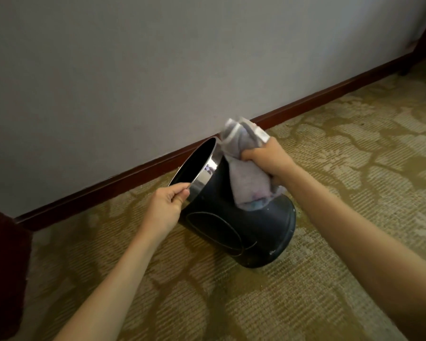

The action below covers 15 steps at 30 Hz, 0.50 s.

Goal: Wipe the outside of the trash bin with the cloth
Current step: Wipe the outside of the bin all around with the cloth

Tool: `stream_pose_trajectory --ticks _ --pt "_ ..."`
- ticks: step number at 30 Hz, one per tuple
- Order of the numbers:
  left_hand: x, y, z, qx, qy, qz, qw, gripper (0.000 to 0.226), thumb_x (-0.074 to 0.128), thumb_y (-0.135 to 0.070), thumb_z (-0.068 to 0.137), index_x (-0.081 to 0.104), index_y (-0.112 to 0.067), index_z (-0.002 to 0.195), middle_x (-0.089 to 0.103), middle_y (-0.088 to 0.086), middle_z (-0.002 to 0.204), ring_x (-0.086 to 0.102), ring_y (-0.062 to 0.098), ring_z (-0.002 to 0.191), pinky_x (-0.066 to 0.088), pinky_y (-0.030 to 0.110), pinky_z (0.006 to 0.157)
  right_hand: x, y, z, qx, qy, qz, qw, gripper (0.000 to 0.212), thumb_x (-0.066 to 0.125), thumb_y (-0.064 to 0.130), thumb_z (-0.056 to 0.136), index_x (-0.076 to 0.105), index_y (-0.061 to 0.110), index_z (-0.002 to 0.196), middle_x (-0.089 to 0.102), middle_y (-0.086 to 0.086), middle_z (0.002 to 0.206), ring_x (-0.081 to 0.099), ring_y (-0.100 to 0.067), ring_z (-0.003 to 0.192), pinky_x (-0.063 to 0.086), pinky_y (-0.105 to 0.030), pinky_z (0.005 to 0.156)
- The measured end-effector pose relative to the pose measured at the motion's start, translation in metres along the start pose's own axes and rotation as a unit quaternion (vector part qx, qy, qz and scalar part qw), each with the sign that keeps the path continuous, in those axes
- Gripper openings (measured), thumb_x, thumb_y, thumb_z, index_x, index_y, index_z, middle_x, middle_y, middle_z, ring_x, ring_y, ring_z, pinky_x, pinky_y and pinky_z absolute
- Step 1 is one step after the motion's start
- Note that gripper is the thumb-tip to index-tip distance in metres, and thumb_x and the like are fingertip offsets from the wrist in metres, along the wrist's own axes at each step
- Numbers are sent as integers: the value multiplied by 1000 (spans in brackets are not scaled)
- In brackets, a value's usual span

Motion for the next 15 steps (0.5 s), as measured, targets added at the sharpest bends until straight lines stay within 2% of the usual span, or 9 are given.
stream_pose_trajectory --ticks 1,3,5,7,8,11,13,15 --pt "2 -5 4 14 1 -1 1000 27 51 -17 95 69 -35 104 68 -29 86 59 -17 84 41 4 64 10 12 -9 -39 -13 -8 999 15 67 11 72 59 21 80 64 5 73 63 3 62 47 -13 49" --pt "3 -13 9 34 -3 -3 999 28 52 -11 94 71 -30 102 69 -28 81 59 -18 83 39 -2 63 27 15 -27 -87 -45 -37 994 16 65 15 74 55 27 74 60 12 69 60 4 56 40 -7 43" --pt "-1 -16 10 47 -5 -3 999 32 51 -9 94 71 -35 95 68 -31 77 58 -20 80 38 -3 61 28 -6 -39 -64 -77 -30 995 19 65 17 77 52 31 79 56 15 72 54 3 60 38 -5 46" --pt "-11 -14 10 40 -6 9 999 38 50 -12 95 66 -44 84 65 -38 78 55 -23 80 41 4 60 15 -41 -46 5 -99 -15 995 15 66 17 80 53 26 80 53 16 71 52 -1 63 39 -11 50" --pt "-14 -10 10 29 -7 11 999 39 49 -13 96 65 -46 81 65 -38 79 55 -23 80 39 8 63 6 -59 -51 21 -107 -44 993 12 65 18 80 54 24 80 55 14 70 55 -6 64 38 -16 51" --pt "-17 1 9 6 -15 -7 1000 32 46 -18 97 69 -39 90 70 -22 86 61 -10 84 43 21 72 -22 -96 -68 58 -128 -105 984 8 63 18 79 56 19 76 59 6 65 61 -18 66 37 -24 48" --pt "-10 -1 6 6 -17 -14 1000 28 46 -20 97 68 -37 99 70 -21 88 61 -9 87 46 17 74 -35 -103 -72 100 -124 -122 980 10 64 18 78 55 17 72 60 0 64 63 -25 69 39 -26 49" --pt "0 -11 5 25 -1 -8 1000 28 46 -20 97 69 -37 99 69 -24 88 60 -11 87 43 8 65 -35 -93 -68 97 -109 -156 977 12 64 20 78 54 15 73 59 -4 65 62 -29 70 41 -30 53"
Point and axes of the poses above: each hand's wrist, its own z-axis towards the middle knuckle, its own x-axis out of the palm, y = z × x, the point moved 4 cm from there along z, towards the middle knuckle
